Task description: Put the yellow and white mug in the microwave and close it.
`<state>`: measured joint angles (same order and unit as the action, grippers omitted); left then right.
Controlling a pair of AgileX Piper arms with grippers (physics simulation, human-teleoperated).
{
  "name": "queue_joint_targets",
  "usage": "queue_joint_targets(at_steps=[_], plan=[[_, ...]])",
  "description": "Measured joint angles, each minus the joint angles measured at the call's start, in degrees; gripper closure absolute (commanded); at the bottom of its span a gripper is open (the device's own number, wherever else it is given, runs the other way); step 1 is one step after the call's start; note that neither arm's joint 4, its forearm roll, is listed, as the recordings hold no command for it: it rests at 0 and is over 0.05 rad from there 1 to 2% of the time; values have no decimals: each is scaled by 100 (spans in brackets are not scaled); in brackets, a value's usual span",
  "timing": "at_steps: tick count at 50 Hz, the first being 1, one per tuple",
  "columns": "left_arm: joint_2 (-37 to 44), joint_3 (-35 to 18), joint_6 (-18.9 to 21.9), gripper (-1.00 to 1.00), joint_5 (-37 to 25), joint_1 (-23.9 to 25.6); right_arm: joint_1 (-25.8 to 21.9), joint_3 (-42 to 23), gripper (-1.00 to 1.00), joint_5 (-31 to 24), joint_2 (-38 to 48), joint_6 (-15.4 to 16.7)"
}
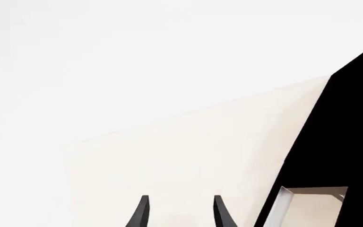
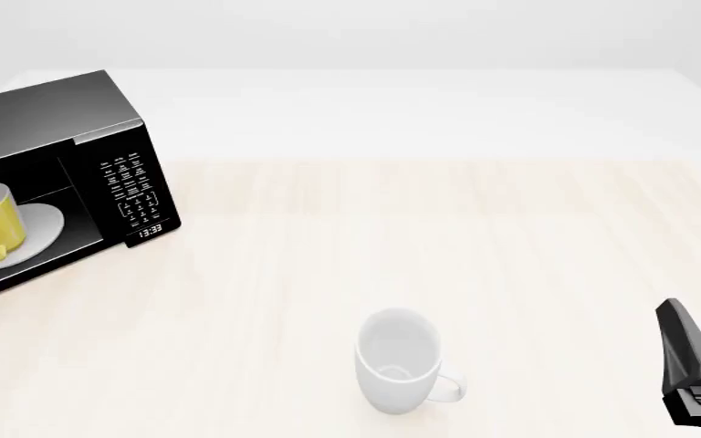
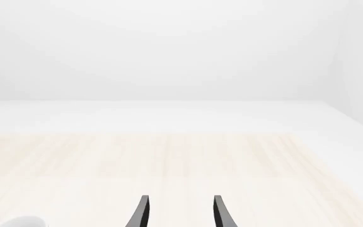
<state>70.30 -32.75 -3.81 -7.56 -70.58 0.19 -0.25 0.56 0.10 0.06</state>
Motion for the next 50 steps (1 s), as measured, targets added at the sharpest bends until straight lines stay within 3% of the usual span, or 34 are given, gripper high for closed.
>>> queue_joint_targets(at_steps=[50], plan=[[567,300,208,-100,485,978,0,0,-100,0,0,0]])
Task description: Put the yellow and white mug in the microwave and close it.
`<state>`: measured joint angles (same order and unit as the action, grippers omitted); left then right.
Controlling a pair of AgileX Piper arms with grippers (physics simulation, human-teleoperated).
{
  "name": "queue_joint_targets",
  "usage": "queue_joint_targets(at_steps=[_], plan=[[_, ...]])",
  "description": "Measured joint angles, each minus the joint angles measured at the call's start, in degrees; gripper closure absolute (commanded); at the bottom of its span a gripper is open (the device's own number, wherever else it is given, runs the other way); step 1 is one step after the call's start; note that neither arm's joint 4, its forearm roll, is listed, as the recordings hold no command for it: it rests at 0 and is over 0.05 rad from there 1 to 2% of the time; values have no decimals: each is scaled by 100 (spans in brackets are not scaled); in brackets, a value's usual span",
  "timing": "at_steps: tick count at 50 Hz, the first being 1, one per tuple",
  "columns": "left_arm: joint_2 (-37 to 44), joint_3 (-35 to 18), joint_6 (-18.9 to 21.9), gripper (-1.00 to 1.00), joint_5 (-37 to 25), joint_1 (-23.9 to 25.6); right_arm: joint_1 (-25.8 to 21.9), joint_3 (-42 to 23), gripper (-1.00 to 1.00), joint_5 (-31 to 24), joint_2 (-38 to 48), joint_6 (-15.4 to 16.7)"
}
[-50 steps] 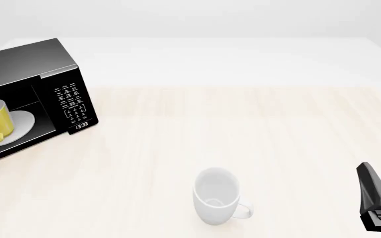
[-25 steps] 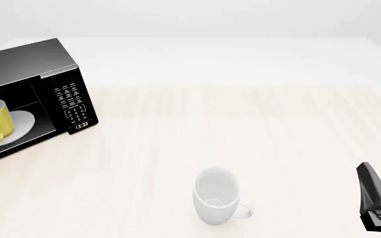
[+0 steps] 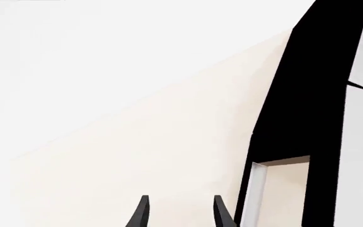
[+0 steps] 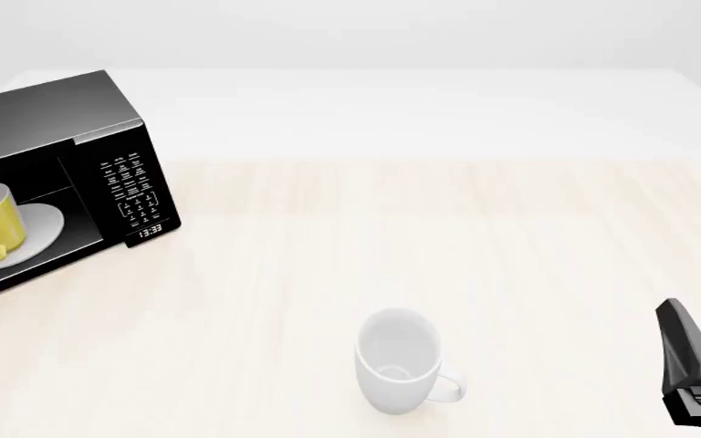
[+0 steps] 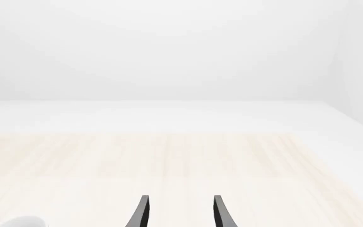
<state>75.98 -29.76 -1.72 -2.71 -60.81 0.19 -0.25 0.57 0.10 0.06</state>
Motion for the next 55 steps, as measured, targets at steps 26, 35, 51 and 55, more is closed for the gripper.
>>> queue_joint_targets(at_steps=[26,35,51,55], plan=[[108,35,-121,-100,126,671,0,0,-100,0,0,0],[136,23,-177,-100,164,860,0,0,-100,0,0,0],[202,-11,-237,-100,250,1132,0,0,-100,0,0,0],[203,-17,-252,-100,264,1206,0,0,-100,0,0,0]])
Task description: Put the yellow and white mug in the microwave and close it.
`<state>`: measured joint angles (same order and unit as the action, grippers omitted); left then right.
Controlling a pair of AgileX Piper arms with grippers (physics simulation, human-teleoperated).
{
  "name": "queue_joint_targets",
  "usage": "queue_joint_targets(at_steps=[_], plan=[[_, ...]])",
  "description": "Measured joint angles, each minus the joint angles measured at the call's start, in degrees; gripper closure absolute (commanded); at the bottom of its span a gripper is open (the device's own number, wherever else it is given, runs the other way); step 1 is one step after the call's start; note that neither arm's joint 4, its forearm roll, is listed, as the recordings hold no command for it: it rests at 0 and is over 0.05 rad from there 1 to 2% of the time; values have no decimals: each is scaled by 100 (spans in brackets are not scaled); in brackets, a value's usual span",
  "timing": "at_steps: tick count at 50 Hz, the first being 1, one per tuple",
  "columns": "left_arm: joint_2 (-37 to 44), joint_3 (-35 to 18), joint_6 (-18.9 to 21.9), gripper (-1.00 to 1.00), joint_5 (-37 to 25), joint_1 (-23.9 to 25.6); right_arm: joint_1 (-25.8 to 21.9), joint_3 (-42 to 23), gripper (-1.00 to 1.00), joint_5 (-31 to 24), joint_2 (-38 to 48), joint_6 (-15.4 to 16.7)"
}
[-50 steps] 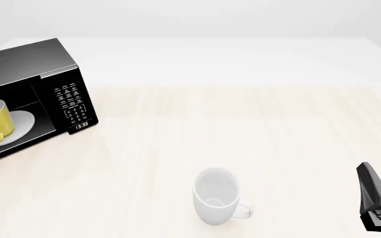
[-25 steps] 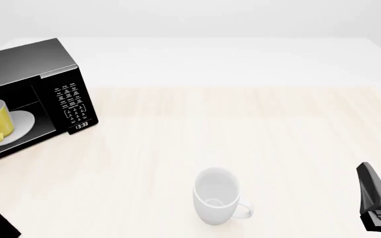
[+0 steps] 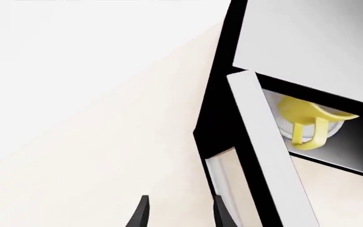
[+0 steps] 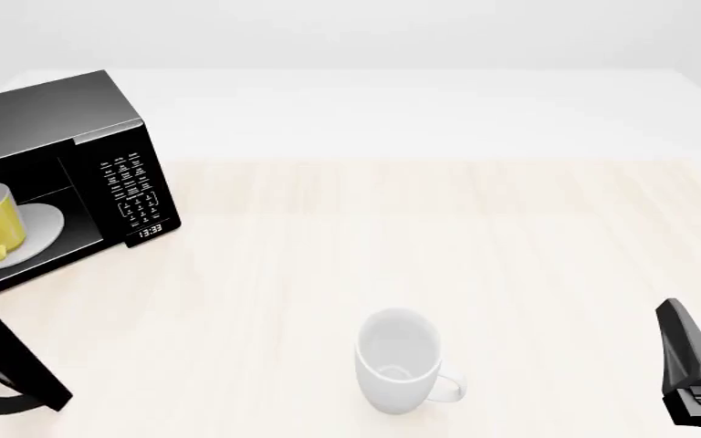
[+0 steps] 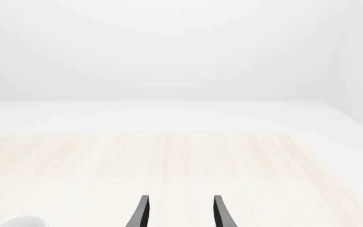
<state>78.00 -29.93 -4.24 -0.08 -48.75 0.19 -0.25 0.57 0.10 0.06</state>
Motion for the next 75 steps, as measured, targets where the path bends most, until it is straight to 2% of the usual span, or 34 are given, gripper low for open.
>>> queue_joint_targets(at_steps=[75], plan=[[93,-145,-266,-100,372,1261,0,0,-100,0,0,0]])
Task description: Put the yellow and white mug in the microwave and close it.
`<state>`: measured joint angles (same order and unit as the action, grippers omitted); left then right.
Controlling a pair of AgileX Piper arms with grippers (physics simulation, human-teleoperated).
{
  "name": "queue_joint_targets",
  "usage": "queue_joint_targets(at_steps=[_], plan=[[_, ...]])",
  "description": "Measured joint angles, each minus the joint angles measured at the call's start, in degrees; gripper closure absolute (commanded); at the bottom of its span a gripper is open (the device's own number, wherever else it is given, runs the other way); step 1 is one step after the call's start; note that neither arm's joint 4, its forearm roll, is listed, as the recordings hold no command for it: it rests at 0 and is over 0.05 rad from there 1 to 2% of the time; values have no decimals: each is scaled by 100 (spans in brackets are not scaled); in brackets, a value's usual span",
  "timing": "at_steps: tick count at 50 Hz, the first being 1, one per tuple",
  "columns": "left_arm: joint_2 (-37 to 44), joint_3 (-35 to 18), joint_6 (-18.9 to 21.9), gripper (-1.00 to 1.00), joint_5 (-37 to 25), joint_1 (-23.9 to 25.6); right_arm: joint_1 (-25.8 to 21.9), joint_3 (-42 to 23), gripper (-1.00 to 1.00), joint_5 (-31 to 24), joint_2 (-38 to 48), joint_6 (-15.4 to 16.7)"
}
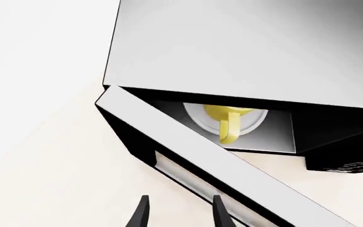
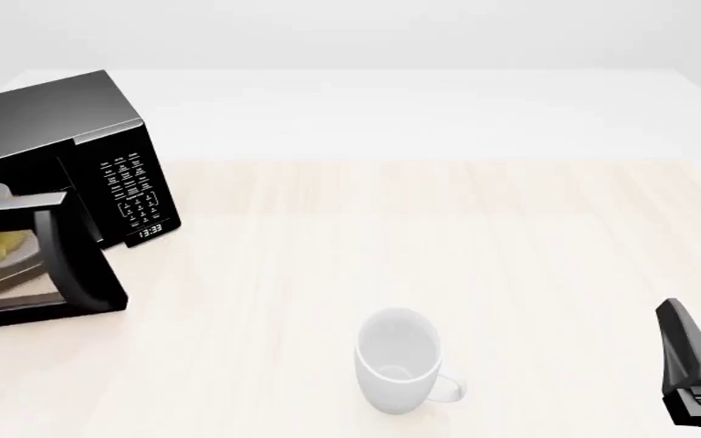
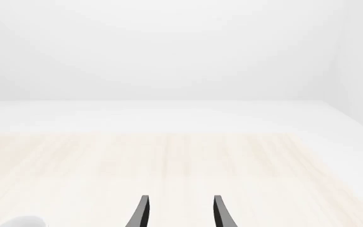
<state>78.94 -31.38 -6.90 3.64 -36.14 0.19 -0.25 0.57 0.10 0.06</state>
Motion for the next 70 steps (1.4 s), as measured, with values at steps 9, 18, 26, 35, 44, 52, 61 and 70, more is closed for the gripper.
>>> queue_joint_targets(at_steps=[9,18,26,35,44,52,61,70], plan=[[123,-110,-12,-100,78,113,0,0,-100,0,0,0],[297,-257,-15,-100,166,193,0,0,-100,0,0,0],[424,-360,-7,-100,237,233,0,0,-100,0,0,0],[591,-496,14,-100,311,261,0,0,-100,0,0,0],[764,-657,23,-100,354,288,0,0,-100,0,0,0],[869,-757,37,-100,380,300,0,0,-100,0,0,0],[994,-893,18,-100,373,319,0,0,-100,0,0,0],[1072,-994,3,-100,341,353,0,0,-100,0,0,0]])
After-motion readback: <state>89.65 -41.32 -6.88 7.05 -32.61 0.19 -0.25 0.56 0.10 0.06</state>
